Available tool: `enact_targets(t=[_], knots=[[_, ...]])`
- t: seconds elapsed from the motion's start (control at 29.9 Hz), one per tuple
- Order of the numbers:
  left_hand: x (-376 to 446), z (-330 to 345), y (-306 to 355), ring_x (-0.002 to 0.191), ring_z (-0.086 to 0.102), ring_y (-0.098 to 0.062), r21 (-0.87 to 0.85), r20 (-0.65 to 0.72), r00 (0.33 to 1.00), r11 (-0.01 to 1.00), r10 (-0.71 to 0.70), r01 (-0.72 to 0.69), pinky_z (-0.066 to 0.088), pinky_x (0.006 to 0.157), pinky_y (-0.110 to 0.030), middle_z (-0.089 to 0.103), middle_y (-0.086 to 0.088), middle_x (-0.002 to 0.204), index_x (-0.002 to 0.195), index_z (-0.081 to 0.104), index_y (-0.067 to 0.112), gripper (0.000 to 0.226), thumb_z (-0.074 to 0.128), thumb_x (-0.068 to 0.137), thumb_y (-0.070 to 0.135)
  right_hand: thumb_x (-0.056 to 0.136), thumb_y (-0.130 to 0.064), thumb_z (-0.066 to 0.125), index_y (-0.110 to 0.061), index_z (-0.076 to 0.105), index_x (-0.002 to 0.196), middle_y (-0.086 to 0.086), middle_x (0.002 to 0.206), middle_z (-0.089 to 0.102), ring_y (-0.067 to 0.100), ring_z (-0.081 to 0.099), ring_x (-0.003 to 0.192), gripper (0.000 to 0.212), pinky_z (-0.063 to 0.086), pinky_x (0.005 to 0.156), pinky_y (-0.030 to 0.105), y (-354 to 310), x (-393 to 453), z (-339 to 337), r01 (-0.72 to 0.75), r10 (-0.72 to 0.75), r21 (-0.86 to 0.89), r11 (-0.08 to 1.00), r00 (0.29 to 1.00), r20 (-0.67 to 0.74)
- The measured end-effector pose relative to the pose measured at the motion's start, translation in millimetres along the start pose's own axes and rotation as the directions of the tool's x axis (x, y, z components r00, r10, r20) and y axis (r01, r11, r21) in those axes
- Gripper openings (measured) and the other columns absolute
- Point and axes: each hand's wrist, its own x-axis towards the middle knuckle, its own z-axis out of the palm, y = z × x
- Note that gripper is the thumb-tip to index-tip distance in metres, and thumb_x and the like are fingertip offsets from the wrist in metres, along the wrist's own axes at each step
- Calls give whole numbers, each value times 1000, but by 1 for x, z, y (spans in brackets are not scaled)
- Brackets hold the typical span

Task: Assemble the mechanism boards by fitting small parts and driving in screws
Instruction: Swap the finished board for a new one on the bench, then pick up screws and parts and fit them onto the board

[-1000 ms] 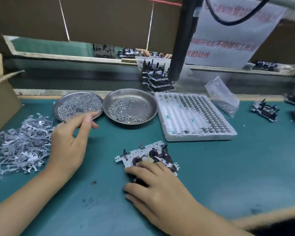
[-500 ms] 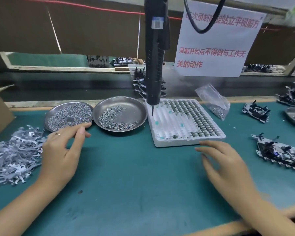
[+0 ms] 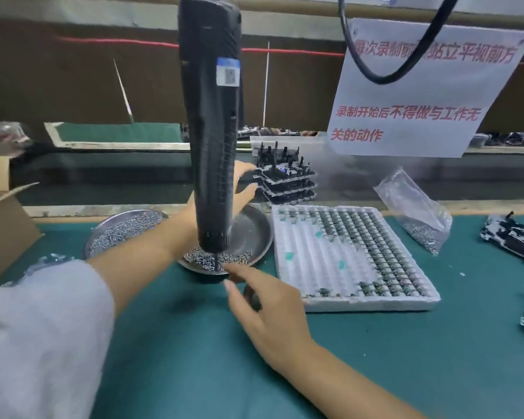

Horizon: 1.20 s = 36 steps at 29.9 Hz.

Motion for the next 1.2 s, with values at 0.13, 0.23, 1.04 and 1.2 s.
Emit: enact_targets(t=[0.13,0.23,1.04,1.2], knots=[[47,31,23,125,47,-23,114,148,989,993,12,-29,36,102,-32,44,-7,143,142,40,14,53,53,95,36,90,-31,51,-20,64,120,-8,82,65,6,52,70,35,51,62,29,4,1,-3,84,-84,-15,996,996,14],[66,54,24,114,53,-24,194,194,980,981,-34,-4,41,94,-32,48,-9,137,140,42,15,54,55,94,38,90,-26,50,-18,60,126,-6,96,66,6,55,77,38,50,65,26,5,2,-4,130,-131,-35,991,991,-16],[-166,-84,2,107,54,-11,71,-129,975,982,182,-174,38,93,-12,52,8,108,113,61,11,34,55,87,31,95,-26,44,-43,50,118,-19,114,55,12,55,104,29,48,85,33,1,-1,-13,40,76,383,923,956,-283],[-228,-74,-12,88,69,-20,161,107,979,969,173,-189,53,72,-29,62,3,109,110,62,15,30,51,84,26,96,-37,46,-11,63,113,-2,111,62,16,56,107,35,41,94,28,-8,-14,-17,374,-376,36,927,922,94]])
